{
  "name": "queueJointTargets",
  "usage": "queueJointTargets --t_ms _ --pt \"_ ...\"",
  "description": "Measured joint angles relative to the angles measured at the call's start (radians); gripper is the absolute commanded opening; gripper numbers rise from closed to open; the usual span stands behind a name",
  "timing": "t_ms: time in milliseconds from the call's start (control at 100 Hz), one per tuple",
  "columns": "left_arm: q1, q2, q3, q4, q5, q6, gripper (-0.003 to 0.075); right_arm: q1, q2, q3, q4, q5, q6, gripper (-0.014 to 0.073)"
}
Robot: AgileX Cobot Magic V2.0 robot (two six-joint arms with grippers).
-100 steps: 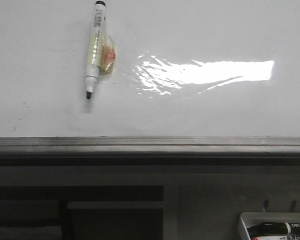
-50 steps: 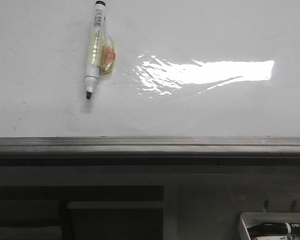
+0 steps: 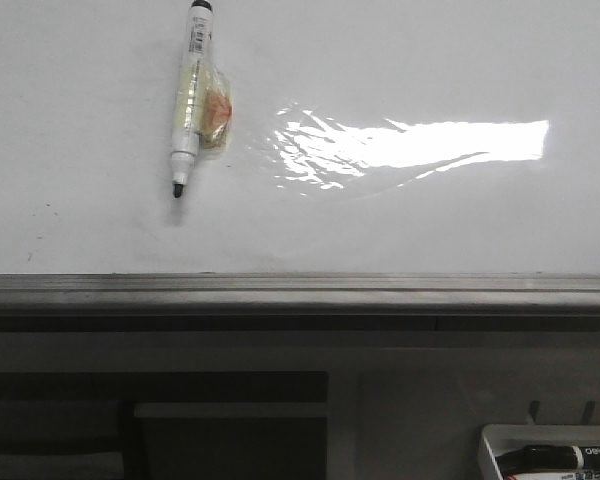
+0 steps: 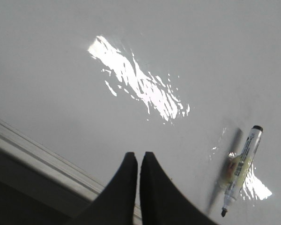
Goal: Write number 5 on whiteboard
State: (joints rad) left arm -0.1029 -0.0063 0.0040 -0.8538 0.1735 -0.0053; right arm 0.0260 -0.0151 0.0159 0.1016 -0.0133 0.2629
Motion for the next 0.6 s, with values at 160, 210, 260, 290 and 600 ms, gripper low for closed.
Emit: queueJointTargets --t_ms 160,210,260,290,600 --pt "0.0 0.0 -0.013 0.019 -0.002 0.005 -0.002 0.0 0.0 -0.011 0.062 0.013 0.0 -0.0048" --pt "0.0 0.0 -0.035 0.055 0.003 0.023 -0.002 0.0 0.0 -0.034 0.062 0.054 0.0 -0.0048" --pt "0.0 0.0 -0.071 0.108 0.015 0.034 -0.002 0.0 0.0 -0.065 0.055 0.101 0.002 -0.0048" --pt "0.0 0.008 -0.102 0.155 0.029 0.04 -0.002 0.0 0.005 -0.085 0.046 0.127 0.002 -0.0048" --pt "0.0 0.354 -0.405 0.504 0.239 0.069 0.0294 0.0 0.213 -0.314 -0.031 0.409 -0.144 0.0233"
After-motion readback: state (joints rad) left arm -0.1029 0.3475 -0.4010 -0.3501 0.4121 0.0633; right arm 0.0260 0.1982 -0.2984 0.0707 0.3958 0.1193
